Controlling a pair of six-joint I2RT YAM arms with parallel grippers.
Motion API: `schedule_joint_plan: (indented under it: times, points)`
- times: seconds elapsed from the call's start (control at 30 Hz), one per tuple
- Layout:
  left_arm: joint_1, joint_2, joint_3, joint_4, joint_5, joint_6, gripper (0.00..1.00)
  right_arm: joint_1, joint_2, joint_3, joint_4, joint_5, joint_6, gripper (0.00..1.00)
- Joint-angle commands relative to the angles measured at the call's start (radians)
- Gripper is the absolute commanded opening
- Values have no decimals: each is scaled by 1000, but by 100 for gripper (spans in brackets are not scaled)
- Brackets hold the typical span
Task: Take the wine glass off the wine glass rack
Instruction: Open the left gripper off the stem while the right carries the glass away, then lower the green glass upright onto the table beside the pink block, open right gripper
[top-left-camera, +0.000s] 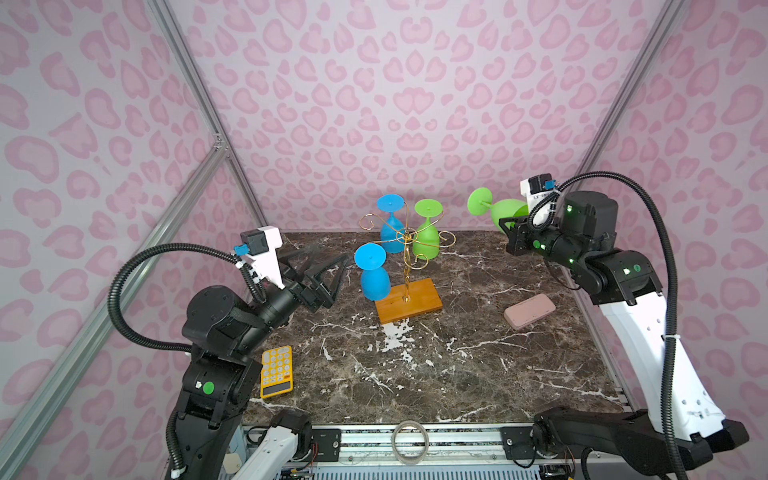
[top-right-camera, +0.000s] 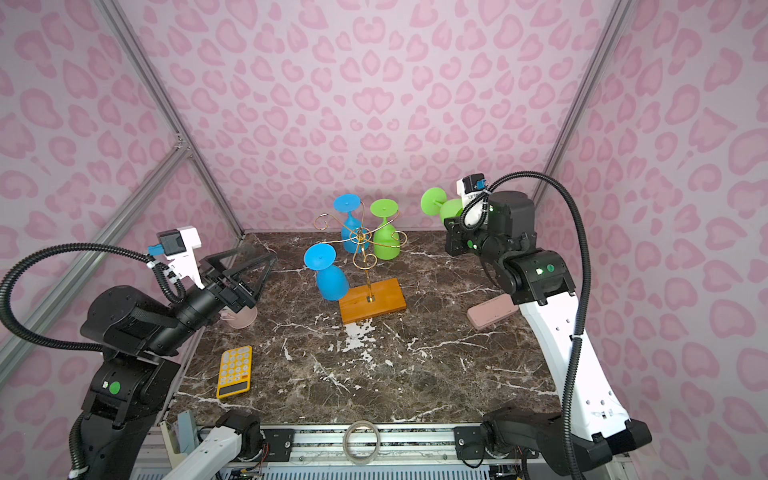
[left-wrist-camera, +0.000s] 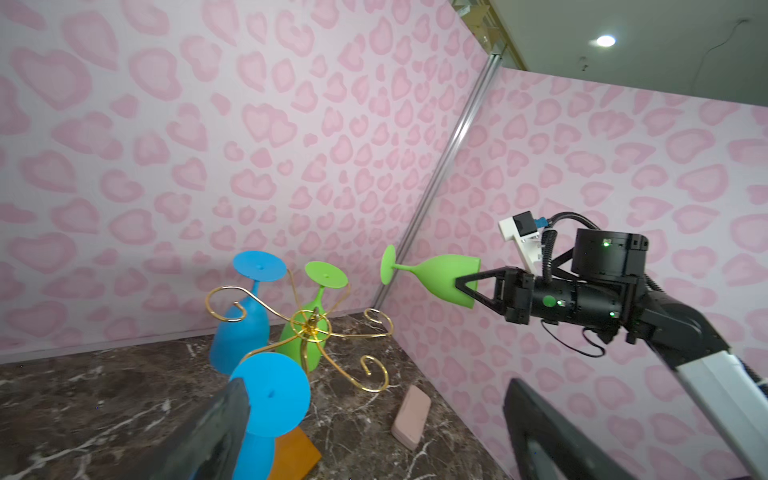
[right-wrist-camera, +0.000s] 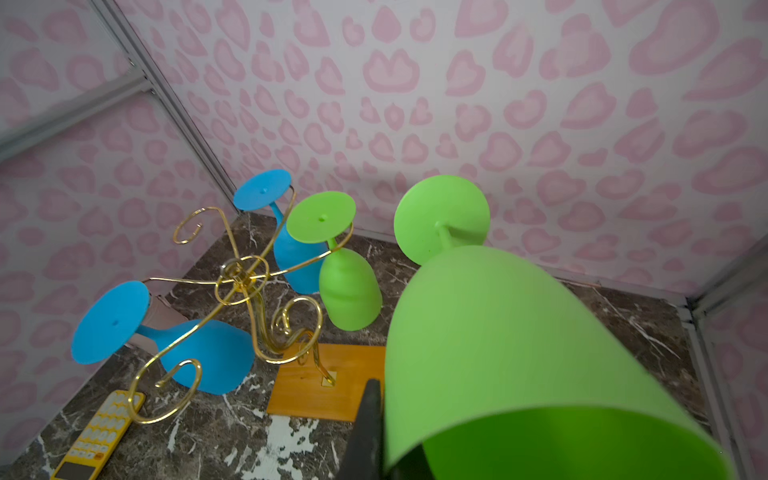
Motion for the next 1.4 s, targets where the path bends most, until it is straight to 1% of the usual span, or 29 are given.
schedule_joint_plan:
  times: [0.0, 0.07, 0.13, 0.33, 0.5, 0.73, 1.07, 1.23, 1.3, 1.37]
  points:
    - [1, -35, -20, 14, -164, 142, 97, 2, 57, 61, -179, 60, -64, 0]
    - [2, -49, -34, 9, -197, 170, 97, 3, 115, 120, -258, 52, -78, 0]
    - [2, -54, -44, -8, -216, 192, 97, 5, 170, 142, -310, 33, -92, 0]
    - [2, -54, -50, -55, -210, 226, 97, 8, 319, 182, -421, 53, -133, 0]
    - [1, -54, -57, -67, -201, 238, 97, 30, 448, 257, -493, 80, -148, 0]
    - [1, -58, -56, -94, -201, 276, 97, 33, 556, 258, -517, 82, -167, 0]
    - [2, -46, -61, -102, -187, 298, 97, 29, 707, 311, -531, 104, -179, 0]
    - [1, -41, -54, -106, -181, 302, 97, -10, 795, 346, -547, 47, -193, 0]
    - [2, -42, -52, -106, -177, 302, 97, -10, 808, 341, -541, 60, -198, 0]
    - [1, -38, -49, -106, -174, 303, 97, -10, 827, 351, -542, 47, -196, 0]
